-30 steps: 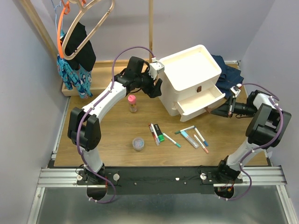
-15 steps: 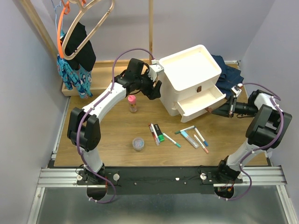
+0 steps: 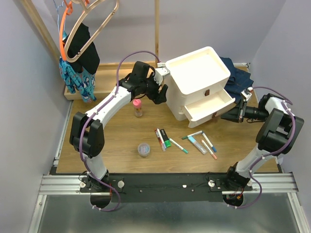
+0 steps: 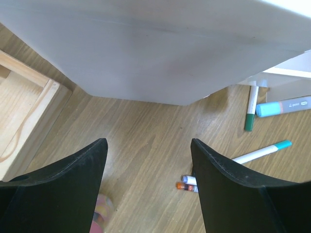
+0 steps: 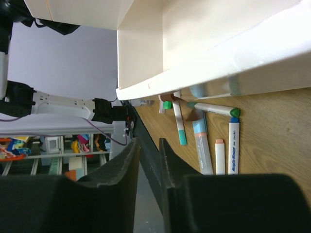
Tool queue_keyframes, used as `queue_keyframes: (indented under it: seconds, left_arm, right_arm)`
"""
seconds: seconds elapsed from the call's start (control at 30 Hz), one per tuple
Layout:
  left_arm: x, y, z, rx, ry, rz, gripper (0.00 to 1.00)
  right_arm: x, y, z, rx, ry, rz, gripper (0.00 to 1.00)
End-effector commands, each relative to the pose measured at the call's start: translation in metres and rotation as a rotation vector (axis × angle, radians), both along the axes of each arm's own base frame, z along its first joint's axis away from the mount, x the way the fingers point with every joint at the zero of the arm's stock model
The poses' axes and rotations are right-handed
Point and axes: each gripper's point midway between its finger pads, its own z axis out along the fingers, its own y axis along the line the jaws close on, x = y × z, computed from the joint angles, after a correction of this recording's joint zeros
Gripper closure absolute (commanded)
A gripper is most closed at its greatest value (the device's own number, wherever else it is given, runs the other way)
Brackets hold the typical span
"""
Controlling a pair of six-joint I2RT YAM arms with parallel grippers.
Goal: Sort the stationery into containers
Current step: Open the drawer in the storage box.
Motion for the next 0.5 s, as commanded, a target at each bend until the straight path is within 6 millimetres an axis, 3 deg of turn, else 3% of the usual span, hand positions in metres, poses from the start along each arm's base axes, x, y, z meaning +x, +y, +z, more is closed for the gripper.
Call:
queue_keyframes:
  seconds: [0.0, 0.23, 0.33, 0.47]
  left_arm:
    - [0.007, 0.009, 0.021, 0.031, -0.091, 0.021, 0.2]
    - [0.011, 0.043, 0.028, 0.149, -0.16, 0.029, 0.12]
    - [0.014, 0.068, 0.018, 0.251, -0.167, 0.055, 0.07]
    - [0.015, 0.1, 0.0, 0.376, -0.12, 0.047, 0.06]
  right_arm:
    - [-0.001, -0.003, 0.005, 0.022, 0.039, -0.012, 0.62]
    - [0.0, -0.003, 0.023, -0.02, -0.022, -0.015, 0.58]
    - [-0.001, -0.004, 0.032, -0.046, -0.054, -0.014, 0.58]
    - [0.002, -0.006, 0.04, -0.081, -0.091, -0.012, 0.56]
